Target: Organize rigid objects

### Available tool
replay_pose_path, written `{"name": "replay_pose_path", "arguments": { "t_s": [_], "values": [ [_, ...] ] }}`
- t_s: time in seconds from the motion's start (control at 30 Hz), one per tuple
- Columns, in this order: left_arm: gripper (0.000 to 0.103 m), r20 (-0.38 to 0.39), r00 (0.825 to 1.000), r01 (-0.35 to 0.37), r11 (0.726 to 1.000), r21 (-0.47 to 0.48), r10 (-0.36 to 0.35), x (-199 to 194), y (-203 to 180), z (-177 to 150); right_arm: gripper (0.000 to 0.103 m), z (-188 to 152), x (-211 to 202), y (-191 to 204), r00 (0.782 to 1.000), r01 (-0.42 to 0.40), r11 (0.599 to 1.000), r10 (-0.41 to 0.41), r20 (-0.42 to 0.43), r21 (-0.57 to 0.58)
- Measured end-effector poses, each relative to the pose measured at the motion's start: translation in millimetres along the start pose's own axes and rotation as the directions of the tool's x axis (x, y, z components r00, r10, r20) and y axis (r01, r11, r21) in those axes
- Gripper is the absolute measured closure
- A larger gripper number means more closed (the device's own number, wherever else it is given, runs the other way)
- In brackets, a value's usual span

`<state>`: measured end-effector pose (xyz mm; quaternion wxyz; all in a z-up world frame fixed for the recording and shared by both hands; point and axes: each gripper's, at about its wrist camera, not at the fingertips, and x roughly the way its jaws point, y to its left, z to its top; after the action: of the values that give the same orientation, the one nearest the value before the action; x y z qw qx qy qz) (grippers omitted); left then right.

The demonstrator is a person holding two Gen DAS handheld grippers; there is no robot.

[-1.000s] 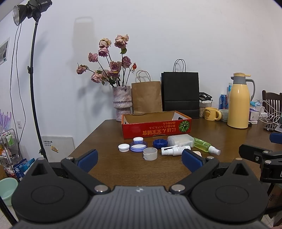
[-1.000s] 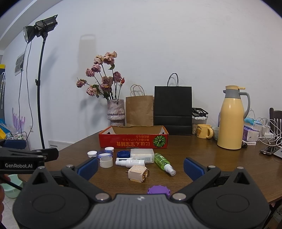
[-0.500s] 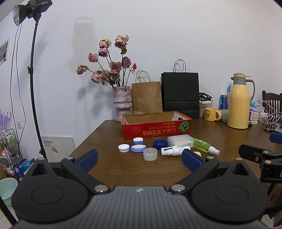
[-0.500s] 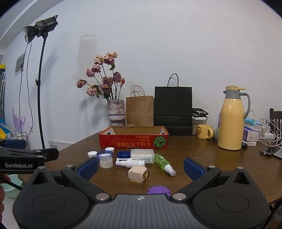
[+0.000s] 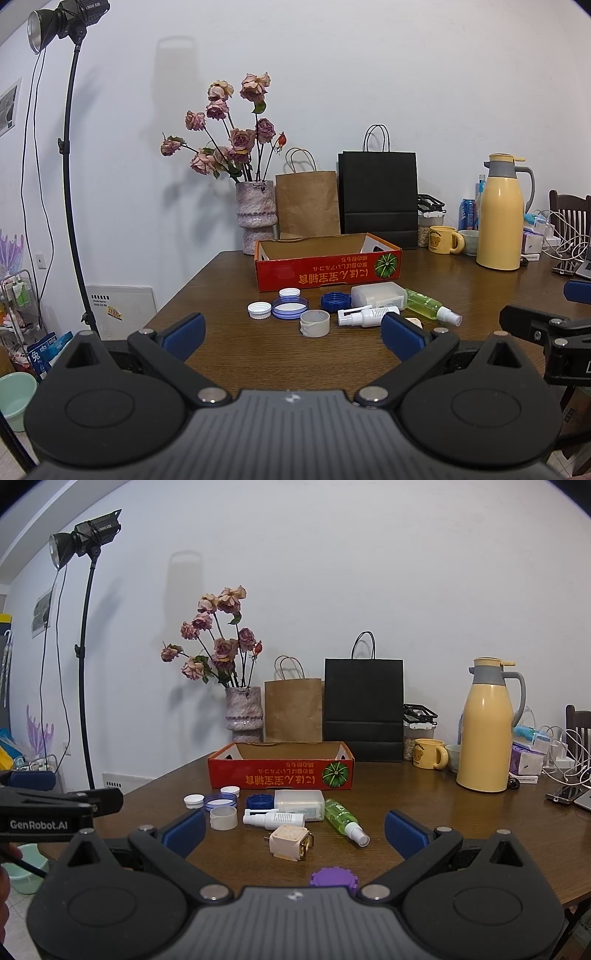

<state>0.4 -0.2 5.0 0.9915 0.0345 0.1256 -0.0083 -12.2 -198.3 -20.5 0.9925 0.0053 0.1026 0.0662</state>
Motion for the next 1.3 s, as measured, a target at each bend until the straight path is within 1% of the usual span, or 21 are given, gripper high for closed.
{"name": "replay_pose_path", "arguments": {
  "t_s": [0.23,0.4,0.73,1.13,1.3],
  "values": [
    [0.000,0.010,1.000,0.007,1.000,0.008,-0.007,3,-1,4,0.000,-1,6,-1,1.000,-0.010,1.000,0.010,-0.016,-0.006],
    [0.000,-0.015,1.000,0.028,1.000,0.008,-0.028,15,-3,2,0.000,-4,16,-6,0.999,-0.013,1.000,0.013,-0.033,-0.005],
    [0.000,-0.066,0.997,0.046,0.999,0.019,-0.044,49,-9,-7,0.000,-14,48,-22,0.995,-0.004,1.000,0.005,-0.103,0.006],
    [0.000,-0.134,0.990,0.041,0.999,0.011,-0.039,93,-16,-16,0.002,-30,91,-34,0.980,-0.016,1.000,0.015,-0.199,-0.001],
    [0.000,-0.171,0.985,0.038,0.999,0.008,-0.036,108,-19,-20,0.007,-40,109,-39,0.970,-0.023,1.000,0.022,-0.242,-0.003]
  ]
}}
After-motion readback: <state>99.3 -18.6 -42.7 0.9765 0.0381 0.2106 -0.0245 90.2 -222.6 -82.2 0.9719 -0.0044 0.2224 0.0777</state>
